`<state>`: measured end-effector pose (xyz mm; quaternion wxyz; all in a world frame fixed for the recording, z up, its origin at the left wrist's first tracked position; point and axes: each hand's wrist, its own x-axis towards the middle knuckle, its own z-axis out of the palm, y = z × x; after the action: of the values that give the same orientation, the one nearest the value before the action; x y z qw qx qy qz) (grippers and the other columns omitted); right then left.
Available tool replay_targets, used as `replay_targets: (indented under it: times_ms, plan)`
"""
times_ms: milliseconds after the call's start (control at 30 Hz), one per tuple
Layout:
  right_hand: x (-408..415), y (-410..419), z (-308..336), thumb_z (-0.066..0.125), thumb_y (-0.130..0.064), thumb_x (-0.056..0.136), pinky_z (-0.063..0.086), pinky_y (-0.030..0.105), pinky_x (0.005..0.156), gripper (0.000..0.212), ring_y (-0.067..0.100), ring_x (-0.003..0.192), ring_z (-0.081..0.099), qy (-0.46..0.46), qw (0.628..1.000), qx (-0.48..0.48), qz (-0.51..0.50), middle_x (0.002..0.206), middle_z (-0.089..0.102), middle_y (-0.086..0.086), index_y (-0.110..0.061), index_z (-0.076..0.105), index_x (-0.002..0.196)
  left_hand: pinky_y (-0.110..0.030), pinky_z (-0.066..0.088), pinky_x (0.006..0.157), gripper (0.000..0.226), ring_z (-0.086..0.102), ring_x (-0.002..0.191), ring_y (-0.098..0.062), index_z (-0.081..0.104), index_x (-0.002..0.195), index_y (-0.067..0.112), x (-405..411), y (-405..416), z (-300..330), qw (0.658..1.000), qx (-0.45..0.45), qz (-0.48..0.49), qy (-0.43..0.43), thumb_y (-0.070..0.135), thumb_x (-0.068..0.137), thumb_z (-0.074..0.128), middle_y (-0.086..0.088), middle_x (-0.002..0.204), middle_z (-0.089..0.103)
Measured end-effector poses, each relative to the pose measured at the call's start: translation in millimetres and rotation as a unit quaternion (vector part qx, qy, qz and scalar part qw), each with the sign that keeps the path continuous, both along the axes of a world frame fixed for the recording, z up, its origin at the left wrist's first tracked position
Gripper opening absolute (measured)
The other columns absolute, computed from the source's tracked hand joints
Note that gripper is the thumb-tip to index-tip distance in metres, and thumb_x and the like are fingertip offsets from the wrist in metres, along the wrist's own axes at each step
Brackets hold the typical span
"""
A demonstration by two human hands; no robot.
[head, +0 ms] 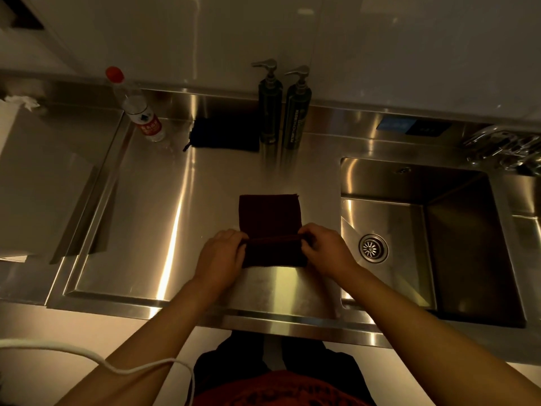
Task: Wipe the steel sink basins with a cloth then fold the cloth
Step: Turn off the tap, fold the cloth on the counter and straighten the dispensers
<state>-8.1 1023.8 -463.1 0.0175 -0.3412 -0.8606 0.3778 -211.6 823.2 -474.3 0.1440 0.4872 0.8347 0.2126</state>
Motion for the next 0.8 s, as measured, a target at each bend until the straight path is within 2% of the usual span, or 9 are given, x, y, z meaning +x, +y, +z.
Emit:
replay_targets:
  times_ms: [133,300,467,600,700,800]
  plan:
    - [-27.9,24.7,3.1,0.063,-0.024,0.090,0.044,0.029,0.073,0.019,0.017,0.083,0.062,-0.002,0.991,0.127,0.047,0.090,0.068,-0.003,-0.023,0.068,0.108,-0.040,0.050,0.081,0.019,0.062,0.094,-0.024,0.069,0.113,0.021,-24.7,30.7,7.5,0.999,-0.009,-0.015,0.051,0.020,0.095,0.063,0.001,0.102,0.069]
    - [-64.8,51.0,-0.4,0.059,-0.022,0.092,0.040,0.037,0.081,0.020,0.026,0.090,0.061,-0.031,0.975,0.210,0.066,0.093,0.071,0.004,-0.017,0.069,0.109,-0.042,0.048,0.084,0.024,0.062,0.101,-0.030,0.071,0.119,0.015,-52.1,63.2,8.0,0.997,-0.032,-0.010,0.068,0.019,0.098,0.061,-0.007,0.108,0.070]
    - [-89.4,67.0,-7.1,0.051,-0.019,0.097,0.043,0.041,0.090,0.022,0.027,0.101,0.059,-0.073,0.979,0.185,0.052,0.101,0.069,0.006,-0.016,0.068,0.111,-0.042,0.047,0.087,0.028,0.060,0.107,-0.031,0.071,0.124,0.016,-71.9,89.9,-4.0,0.997,-0.061,0.012,0.038,0.019,0.101,0.055,-0.008,0.114,0.069]
    - [-97.6,74.1,-15.9,0.053,-0.019,0.097,0.044,0.044,0.095,0.027,0.029,0.115,0.053,-0.117,0.980,0.155,0.048,0.128,0.057,0.007,-0.014,0.065,0.121,-0.044,0.049,0.089,0.030,0.056,0.113,-0.033,0.066,0.129,0.014,-77.6,103.7,-15.4,0.996,-0.080,0.026,-0.009,0.016,0.101,0.054,-0.010,0.125,0.061]
    - [-99.8,75.5,-17.3,0.058,-0.029,0.096,0.042,0.046,0.101,0.041,0.028,0.122,0.050,-0.092,0.989,0.091,0.066,0.139,0.051,0.006,-0.017,0.056,0.136,-0.046,0.050,0.092,0.033,0.054,0.119,-0.033,0.063,0.133,0.015,-79.1,106.7,-18.2,0.997,-0.075,0.015,-0.027,0.024,0.101,0.059,-0.009,0.132,0.059]
    - [-99.2,74.5,-18.2,0.063,-0.035,0.091,0.040,0.045,0.102,0.055,0.027,0.122,0.049,-0.120,0.984,0.092,0.099,0.137,0.052,0.005,-0.019,0.051,0.142,-0.046,0.049,0.097,0.047,0.053,0.122,-0.031,0.056,0.143,0.018,-77.7,106.5,-18.9,0.992,-0.123,-0.030,-0.031,0.035,0.099,0.063,-0.008,0.137,0.056]
